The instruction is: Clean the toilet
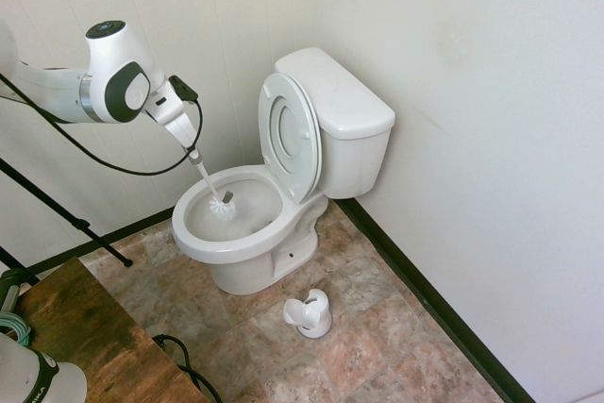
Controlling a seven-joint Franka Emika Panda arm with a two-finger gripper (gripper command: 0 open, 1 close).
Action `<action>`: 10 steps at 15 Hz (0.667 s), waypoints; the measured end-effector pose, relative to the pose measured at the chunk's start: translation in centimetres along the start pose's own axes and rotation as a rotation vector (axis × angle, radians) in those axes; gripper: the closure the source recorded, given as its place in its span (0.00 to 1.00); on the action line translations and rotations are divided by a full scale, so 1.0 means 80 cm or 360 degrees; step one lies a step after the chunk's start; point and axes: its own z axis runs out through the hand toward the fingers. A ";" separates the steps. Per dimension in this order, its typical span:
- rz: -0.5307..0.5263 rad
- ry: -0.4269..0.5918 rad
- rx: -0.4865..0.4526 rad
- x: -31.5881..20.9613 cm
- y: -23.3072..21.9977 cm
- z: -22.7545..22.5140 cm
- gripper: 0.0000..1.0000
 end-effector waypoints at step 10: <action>0.0110 0.0143 -0.0103 0.014 -0.102 0.137 1.00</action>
